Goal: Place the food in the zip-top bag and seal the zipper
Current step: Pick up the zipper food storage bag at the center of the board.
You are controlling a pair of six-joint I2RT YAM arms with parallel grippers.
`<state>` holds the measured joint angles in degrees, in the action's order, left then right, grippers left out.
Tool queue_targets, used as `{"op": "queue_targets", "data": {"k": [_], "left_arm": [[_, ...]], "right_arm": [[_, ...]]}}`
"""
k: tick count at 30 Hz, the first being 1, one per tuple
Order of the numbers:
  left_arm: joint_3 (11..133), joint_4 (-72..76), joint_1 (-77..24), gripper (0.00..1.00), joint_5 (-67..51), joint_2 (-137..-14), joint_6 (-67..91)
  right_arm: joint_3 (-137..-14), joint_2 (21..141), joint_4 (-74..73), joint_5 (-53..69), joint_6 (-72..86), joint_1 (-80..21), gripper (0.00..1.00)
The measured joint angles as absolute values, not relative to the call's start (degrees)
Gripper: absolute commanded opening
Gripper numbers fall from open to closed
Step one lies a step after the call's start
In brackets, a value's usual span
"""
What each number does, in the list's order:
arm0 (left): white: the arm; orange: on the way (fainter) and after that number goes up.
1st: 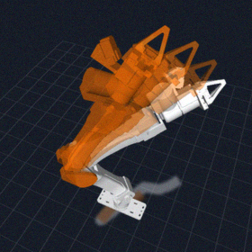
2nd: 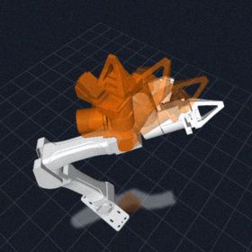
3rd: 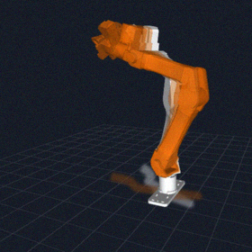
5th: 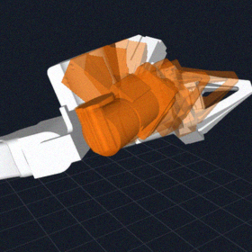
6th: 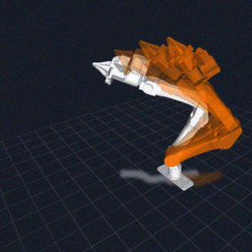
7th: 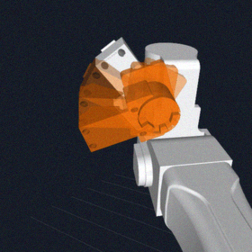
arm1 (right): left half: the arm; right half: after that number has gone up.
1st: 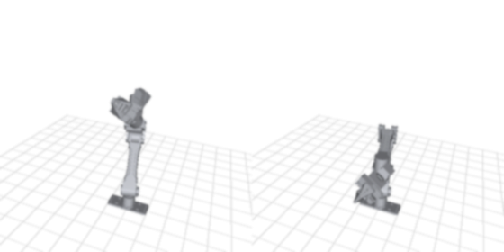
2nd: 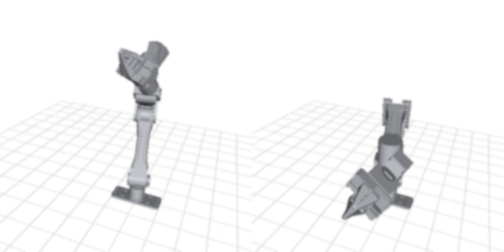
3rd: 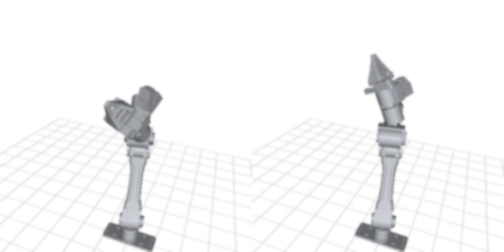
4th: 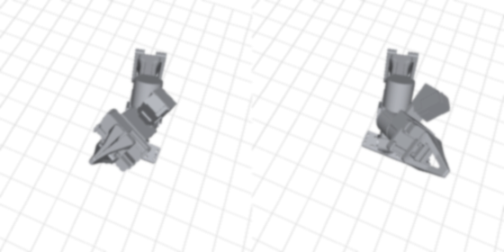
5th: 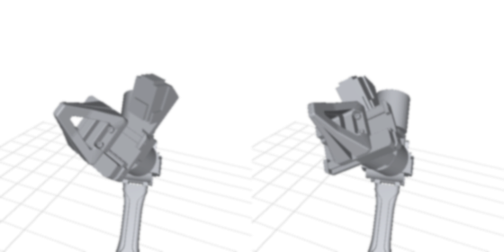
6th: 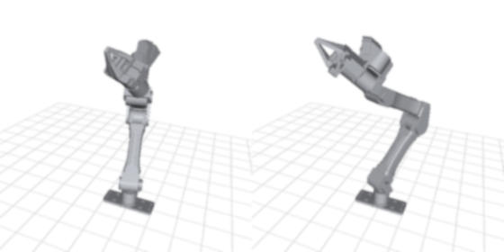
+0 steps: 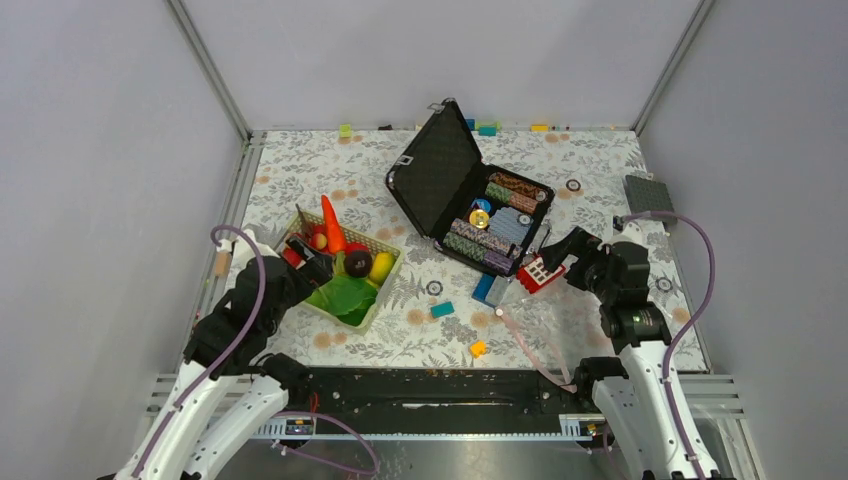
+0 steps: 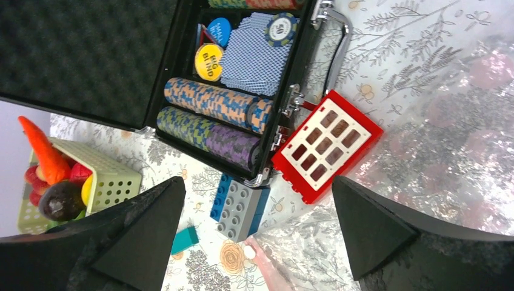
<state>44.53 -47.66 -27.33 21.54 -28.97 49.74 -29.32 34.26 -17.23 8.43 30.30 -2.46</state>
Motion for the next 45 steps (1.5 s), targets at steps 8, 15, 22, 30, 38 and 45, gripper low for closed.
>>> {"op": "queue_targets", "data": {"k": [8,15,22,30,38,45], "left_arm": [[44.4,-53.9,-27.3,0.99,26.5,-24.8,55.2],[41.0,-56.7,-27.3,0.99,27.5,-24.6,57.3],[36.6,-50.9,-27.3,0.99,25.5,-20.5,55.5],[35.0,-43.1,-27.3,0.99,22.0,-20.1,51.9],[34.2,-40.4,-27.3,0.99,18.9,-22.6,49.2],[33.5,-39.2,-27.3,0.99,17.5,-22.6,48.2]], "right_arm": [[-25.0,31.9,-11.4,14.5,30.5,-2.5,1.0],[-26.0,34.0,-15.5,15.4,30.0,-2.5,1.0],[-28.8,36.3,-28.5,3.2,31.1,-7.4,1.0],[-32.6,48.8,-37.3,-18.0,38.4,-27.9,1.0],[-32.7,59.3,-37.3,-20.9,41.8,-30.2,1.0],[-33.8,53.5,-38.3,-17.8,37.7,-32.8,1.0]]}}
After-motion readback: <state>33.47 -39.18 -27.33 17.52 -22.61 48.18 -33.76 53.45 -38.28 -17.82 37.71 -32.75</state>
